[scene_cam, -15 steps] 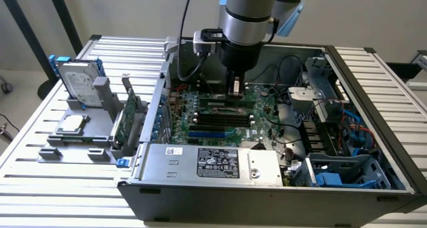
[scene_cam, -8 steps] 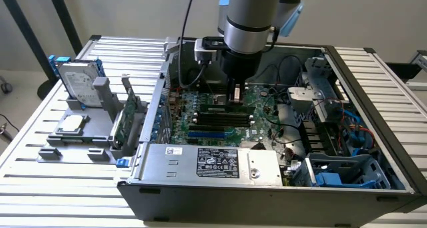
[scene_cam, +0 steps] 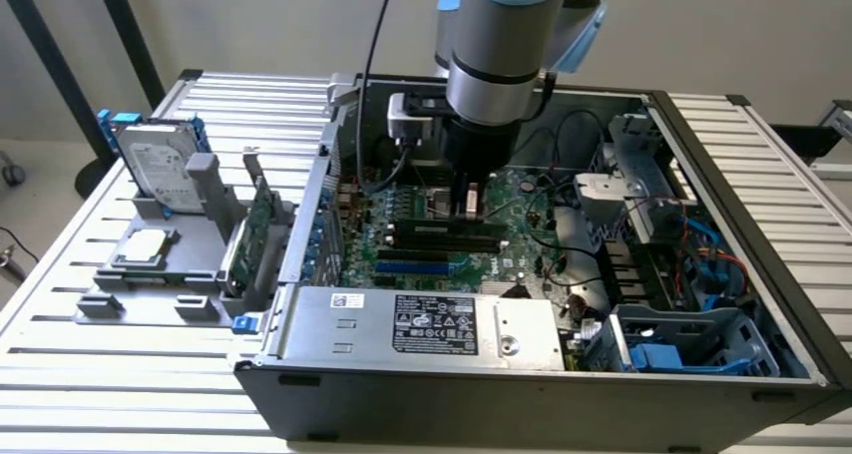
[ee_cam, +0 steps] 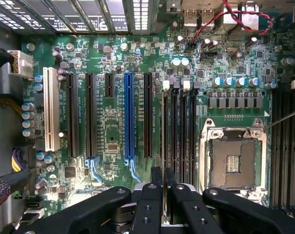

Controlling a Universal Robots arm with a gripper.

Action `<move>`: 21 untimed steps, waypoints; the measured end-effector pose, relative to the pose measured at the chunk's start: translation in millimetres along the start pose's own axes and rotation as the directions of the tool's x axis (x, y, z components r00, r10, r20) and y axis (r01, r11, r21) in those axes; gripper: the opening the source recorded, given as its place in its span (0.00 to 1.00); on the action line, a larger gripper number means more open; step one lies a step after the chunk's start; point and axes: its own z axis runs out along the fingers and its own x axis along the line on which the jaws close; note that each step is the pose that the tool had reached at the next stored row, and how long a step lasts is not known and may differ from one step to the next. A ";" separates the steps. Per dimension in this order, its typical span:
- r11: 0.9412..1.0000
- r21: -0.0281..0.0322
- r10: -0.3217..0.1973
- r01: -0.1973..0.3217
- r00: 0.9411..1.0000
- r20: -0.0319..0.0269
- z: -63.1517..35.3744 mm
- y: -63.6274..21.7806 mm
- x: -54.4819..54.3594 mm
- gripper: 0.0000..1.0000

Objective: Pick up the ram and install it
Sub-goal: 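Insert the ram into the slot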

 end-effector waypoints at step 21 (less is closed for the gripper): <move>1.000 -0.004 -0.001 0.001 1.000 0.000 5.8 3.3 -3.4 0.14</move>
